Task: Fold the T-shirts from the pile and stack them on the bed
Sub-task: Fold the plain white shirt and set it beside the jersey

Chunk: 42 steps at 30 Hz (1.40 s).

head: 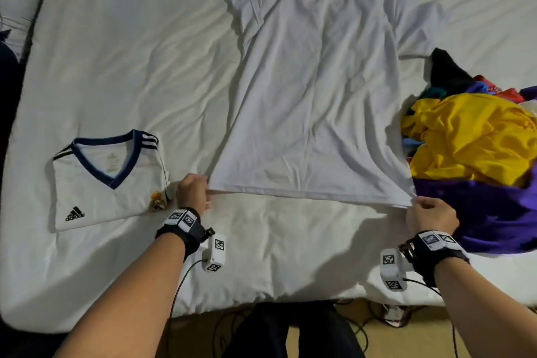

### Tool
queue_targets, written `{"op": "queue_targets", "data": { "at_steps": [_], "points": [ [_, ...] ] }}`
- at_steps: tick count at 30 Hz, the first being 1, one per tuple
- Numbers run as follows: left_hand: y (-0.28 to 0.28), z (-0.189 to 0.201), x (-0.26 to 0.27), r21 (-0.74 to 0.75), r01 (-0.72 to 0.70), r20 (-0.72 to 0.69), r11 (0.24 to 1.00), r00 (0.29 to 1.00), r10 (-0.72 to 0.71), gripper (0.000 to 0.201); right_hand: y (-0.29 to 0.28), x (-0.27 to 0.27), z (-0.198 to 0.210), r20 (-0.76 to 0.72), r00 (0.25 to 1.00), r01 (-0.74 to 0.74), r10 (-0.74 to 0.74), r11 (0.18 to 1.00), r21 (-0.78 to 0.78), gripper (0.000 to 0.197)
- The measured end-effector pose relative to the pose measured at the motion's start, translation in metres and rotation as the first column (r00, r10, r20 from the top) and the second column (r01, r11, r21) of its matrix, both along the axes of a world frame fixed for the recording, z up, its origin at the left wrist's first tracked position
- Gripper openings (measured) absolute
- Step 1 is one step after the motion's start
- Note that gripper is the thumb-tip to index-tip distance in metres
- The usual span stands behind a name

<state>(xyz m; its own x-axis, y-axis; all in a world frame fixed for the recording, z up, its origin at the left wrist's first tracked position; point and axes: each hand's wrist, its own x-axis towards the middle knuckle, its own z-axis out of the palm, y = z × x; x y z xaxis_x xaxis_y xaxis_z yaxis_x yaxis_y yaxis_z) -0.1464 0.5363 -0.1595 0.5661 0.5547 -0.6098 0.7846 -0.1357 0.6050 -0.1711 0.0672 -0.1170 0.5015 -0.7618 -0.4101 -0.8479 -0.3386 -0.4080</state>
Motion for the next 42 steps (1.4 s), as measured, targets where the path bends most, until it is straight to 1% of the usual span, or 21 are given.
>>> {"op": "queue_targets", "data": {
  "at_steps": [1, 3, 5, 6, 7, 8, 10, 12, 14, 15, 17, 18, 19, 21, 23, 24, 28, 32, 37, 39, 42],
  "points": [
    [-0.003, -0.001, 0.008, 0.041, 0.025, -0.012, 0.999, 1.000, -0.024, 0.013, 0.002, 0.002, 0.000, 0.002, 1.000, 0.016, -0.016, 1.000, -0.003, 0.029],
    [-0.010, -0.007, 0.023, 0.170, 0.145, -0.073, 0.975, 0.988, -0.134, 0.030, 0.006, 0.008, -0.007, -0.036, 0.999, 0.037, -0.037, 0.999, 0.006, 0.042],
    [-0.019, -0.015, 0.038, 0.244, 0.259, -0.148, 0.935, 0.962, -0.228, 0.048, 0.007, 0.017, -0.018, -0.133, 0.991, 0.001, -0.001, 1.000, -0.001, 0.061],
    [-0.023, -0.020, 0.043, 0.264, 0.300, -0.167, 0.917, 0.950, -0.263, 0.052, 0.006, 0.021, -0.024, -0.173, 0.985, -0.019, 0.016, 1.000, -0.015, 0.068],
    [-0.028, -0.022, 0.048, 0.275, 0.335, -0.187, 0.901, 0.938, -0.292, 0.053, 0.006, 0.024, -0.028, -0.203, 0.979, -0.037, 0.031, 0.999, -0.028, 0.071],
    [-0.031, -0.026, 0.052, 0.283, 0.363, -0.201, 0.888, 0.928, -0.315, 0.054, 0.005, 0.028, -0.031, -0.230, 0.972, -0.055, 0.046, 0.998, -0.032, 0.069],
    [-0.034, -0.031, 0.055, 0.292, 0.392, -0.211, 0.872, 0.916, -0.341, 0.052, 0.003, 0.033, -0.034, -0.261, 0.960, -0.109, 0.104, 0.994, -0.002, 0.057],
    [-0.037, -0.035, 0.055, 0.316, 0.366, -0.153, 0.876, 0.930, -0.333, 0.041, 0.002, 0.035, -0.032, -0.237, 0.961, -0.142, 0.143, 0.990, 0.019, 0.043],
    [-0.038, -0.035, 0.053, 0.310, 0.280, -0.043, 0.909, 0.959, -0.281, 0.027, 0.002, 0.038, -0.031, -0.196, 0.967, -0.164, 0.162, 0.986, 0.009, 0.035],
    [-0.038, -0.034, 0.052, 0.287, 0.237, 0.003, 0.928, 0.969, -0.248, 0.022, 0.002, 0.040, -0.029, -0.186, 0.967, -0.175, 0.173, 0.985, 0.006, 0.037],
    [-0.036, -0.031, 0.052, 0.238, 0.181, 0.064, 0.954, 0.977, -0.202, 0.019, 0.002, 0.046, -0.029, -0.192, 0.960, -0.209, 0.206, 0.978, 0.002, 0.050],
    [-0.035, -0.031, 0.052, 0.236, 0.181, 0.081, 0.955, 0.975, -0.205, 0.020, 0.002, 0.050, -0.030, -0.204, 0.952, -0.233, 0.228, 0.972, -0.001, 0.053],
    [-0.034, -0.033, 0.051, 0.249, 0.195, 0.084, 0.949, 0.972, -0.221, 0.019, 0.001, 0.053, -0.031, -0.216, 0.946, -0.251, 0.243, 0.968, -0.009, 0.051],
    [-0.035, -0.037, 0.053, 0.292, 0.238, 0.071, 0.926, 0.960, -0.269, 0.018, 0.000, 0.059, -0.033, -0.224, 0.945, -0.251, 0.237, 0.967, -0.035, 0.037],
    [-0.036, -0.038, 0.053, 0.339, 0.263, 0.070, 0.903, 0.950, -0.303, 0.031, 0.002, 0.061, -0.035, -0.209, 0.954, -0.230, 0.216, 0.972, -0.046, 0.027],
    [-0.037, -0.037, 0.053, 0.349, 0.261, 0.064, 0.900, 0.952, -0.300, 0.035, 0.003, 0.060, -0.035, -0.201, 0.957, -0.224, 0.211, 0.974, -0.043, 0.025],
    [-0.034, -0.019, 0.043, 0.340, 0.243, -0.006, 0.909, 0.967, -0.256, 0.039, 0.011, 0.044, -0.026, -0.213, 0.954, -0.228, 0.213, 0.972, -0.049, 0.028],
    [-0.016, 0.001, 0.020, 0.319, 0.241, -0.061, 0.916, 0.970, -0.234, 0.040, 0.010, 0.014, -0.010, -0.241, 0.945, -0.242, 0.220, 0.968, -0.067, 0.030],
    [0.003, 0.014, -0.036, 0.310, 0.272, -0.138, 0.911, 0.961, -0.240, 0.031, 0.014, -0.038, 0.005, -0.279, 0.930, -0.272, 0.240, 0.959, -0.079, 0.028],
    [0.005, 0.012, -0.064, 0.312, 0.280, -0.161, 0.908, 0.957, -0.240, 0.030, 0.017, -0.065, 0.005, -0.302, 0.922, -0.272, 0.243, 0.961, -0.057, 0.025],
    [0.006, 0.005, -0.101, 0.325, 0.263, -0.211, 0.909, 0.956, -0.202, 0.030, 0.023, -0.101, 0.000, -0.312, 0.921, -0.261, 0.235, 0.964, -0.044, 0.029]
  ]
}}
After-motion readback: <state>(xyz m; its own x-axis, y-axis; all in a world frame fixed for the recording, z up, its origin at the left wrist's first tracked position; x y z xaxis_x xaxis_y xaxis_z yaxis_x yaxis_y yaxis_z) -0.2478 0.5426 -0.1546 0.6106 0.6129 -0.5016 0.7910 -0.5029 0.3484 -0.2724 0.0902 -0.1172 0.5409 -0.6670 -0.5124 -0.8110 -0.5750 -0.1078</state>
